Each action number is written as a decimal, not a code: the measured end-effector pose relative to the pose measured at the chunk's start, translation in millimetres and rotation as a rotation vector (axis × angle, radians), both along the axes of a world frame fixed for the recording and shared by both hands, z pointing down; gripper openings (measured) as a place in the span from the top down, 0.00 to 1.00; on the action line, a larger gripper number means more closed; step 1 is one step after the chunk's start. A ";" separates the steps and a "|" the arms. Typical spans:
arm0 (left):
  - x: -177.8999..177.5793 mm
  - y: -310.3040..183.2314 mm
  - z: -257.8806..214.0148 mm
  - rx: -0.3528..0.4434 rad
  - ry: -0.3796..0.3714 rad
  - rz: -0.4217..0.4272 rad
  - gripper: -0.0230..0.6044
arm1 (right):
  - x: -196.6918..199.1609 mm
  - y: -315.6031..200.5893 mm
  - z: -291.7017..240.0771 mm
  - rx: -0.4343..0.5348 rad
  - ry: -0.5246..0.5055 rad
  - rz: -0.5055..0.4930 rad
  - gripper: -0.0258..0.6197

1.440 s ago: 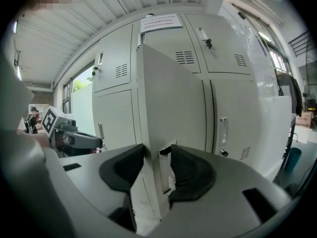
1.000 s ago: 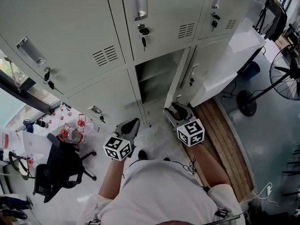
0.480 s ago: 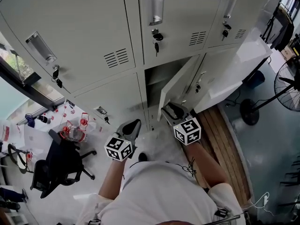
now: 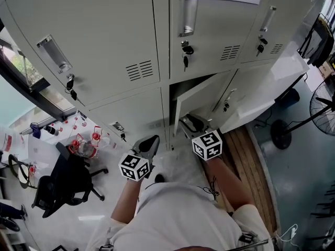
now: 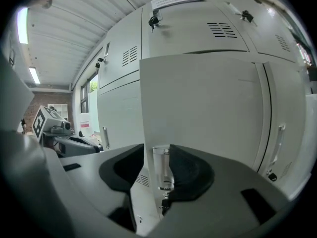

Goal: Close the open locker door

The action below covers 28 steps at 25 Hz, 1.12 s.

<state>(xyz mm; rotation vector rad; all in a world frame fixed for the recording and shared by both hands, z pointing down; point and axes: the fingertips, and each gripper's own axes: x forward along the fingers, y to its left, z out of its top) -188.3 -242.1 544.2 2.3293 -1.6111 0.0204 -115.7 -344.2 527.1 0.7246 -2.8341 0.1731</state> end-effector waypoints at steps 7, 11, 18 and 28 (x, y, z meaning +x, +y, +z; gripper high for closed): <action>-11.6 -0.6 0.5 0.000 -0.001 -0.028 0.94 | -18.0 -14.2 0.0 -0.008 -0.012 -0.010 0.72; -17.1 -2.2 -0.2 0.000 -0.002 -0.041 0.94 | -26.3 -22.8 -0.4 -0.012 -0.015 -0.012 0.72; -23.4 -2.8 1.7 -0.005 -0.002 -0.057 0.94 | -35.5 -34.6 0.0 -0.017 -0.020 -0.007 0.72; -28.2 3.0 4.5 -0.014 -0.001 -0.073 0.94 | -39.8 -45.0 2.5 -0.022 -0.018 0.007 0.72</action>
